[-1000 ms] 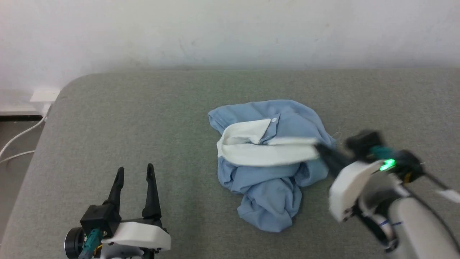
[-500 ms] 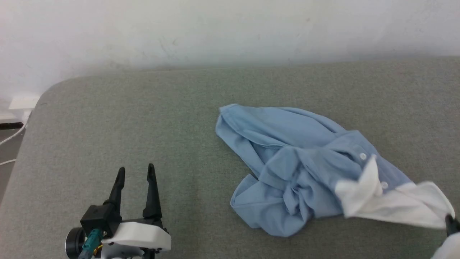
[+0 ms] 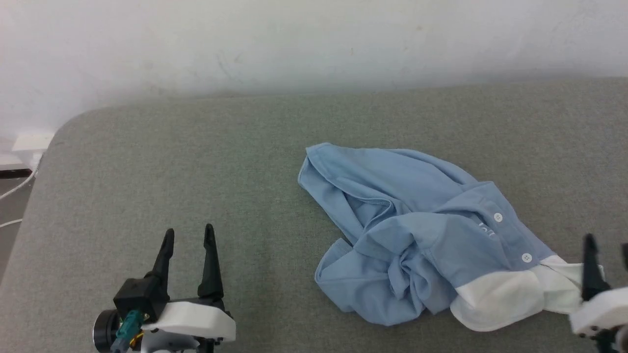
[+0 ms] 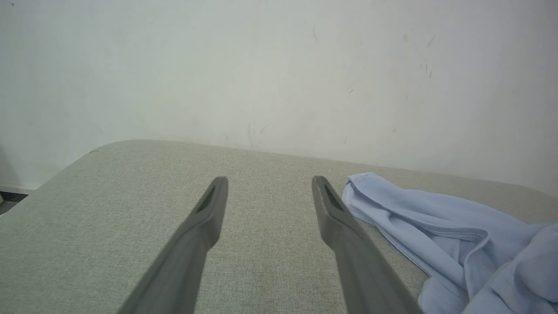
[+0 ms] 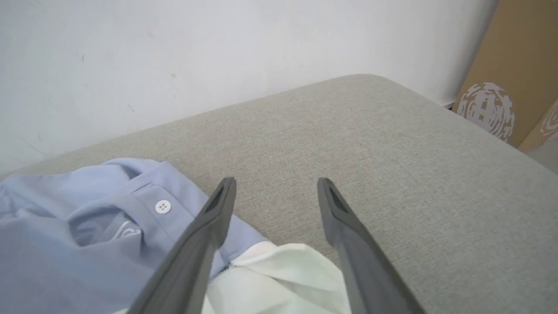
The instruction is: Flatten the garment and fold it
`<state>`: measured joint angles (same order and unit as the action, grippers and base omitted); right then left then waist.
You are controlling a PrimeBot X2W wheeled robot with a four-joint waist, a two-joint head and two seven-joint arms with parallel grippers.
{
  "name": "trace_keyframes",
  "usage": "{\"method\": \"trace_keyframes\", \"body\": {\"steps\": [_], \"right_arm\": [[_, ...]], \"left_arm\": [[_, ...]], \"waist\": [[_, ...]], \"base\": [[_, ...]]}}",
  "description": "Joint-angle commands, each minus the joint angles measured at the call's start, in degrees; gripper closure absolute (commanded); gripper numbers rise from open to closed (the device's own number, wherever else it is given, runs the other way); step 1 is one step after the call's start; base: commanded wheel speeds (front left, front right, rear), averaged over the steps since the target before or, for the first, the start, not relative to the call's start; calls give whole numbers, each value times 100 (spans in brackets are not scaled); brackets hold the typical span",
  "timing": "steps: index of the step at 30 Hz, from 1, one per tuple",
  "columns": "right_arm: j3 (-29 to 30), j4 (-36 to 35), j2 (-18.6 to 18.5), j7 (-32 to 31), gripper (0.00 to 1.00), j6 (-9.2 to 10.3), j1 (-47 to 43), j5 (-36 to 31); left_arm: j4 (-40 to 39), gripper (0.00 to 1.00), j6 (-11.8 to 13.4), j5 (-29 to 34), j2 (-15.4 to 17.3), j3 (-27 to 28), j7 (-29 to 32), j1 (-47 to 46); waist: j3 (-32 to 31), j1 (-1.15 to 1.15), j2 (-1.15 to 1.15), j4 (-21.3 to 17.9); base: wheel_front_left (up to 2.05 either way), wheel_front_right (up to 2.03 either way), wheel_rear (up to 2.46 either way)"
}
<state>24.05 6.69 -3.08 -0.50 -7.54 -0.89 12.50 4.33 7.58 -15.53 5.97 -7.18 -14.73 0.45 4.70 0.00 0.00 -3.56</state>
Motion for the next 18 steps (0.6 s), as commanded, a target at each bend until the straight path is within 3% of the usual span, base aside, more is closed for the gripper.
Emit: {"method": "trace_keyframes", "body": {"steps": [1,7,13,14,15,16,18], "right_arm": [[-322,-123,20,-226,0,5,104,-85],[-1690,-375,-333,-1545,0,5,283,199],[-2468,-134,-837,-2450,0,5,531,710],[-2546,-77,-878,-2495,24,5,569,805],[-2605,-20,-927,-2512,56,5,601,858],[-2652,34,-973,-2512,99,5,621,888],[-2742,123,-1014,-2487,100,5,634,976]], "left_arm": [[35,0,-41,35,-13,26,-27,-80],[76,0,-60,37,-43,15,-27,-95],[105,0,-88,50,-87,-40,-27,-135],[118,0,-95,46,-95,-45,-27,-146],[128,0,-101,45,-102,-46,-27,-155],[136,0,-106,43,-109,-47,-27,-163],[152,0,-109,37,-123,-37,-27,-169]], "waist": [[-37,0,0,13],[-67,0,0,51],[-35,0,0,146],[-29,0,0,158],[-24,0,0,167],[-12,0,0,180],[-5,0,0,189]], "base": [[0,0,0],[0,0,0],[0,0,0],[0,0,0],[0,0,0],[0,0,0],[0,0,0]]}}
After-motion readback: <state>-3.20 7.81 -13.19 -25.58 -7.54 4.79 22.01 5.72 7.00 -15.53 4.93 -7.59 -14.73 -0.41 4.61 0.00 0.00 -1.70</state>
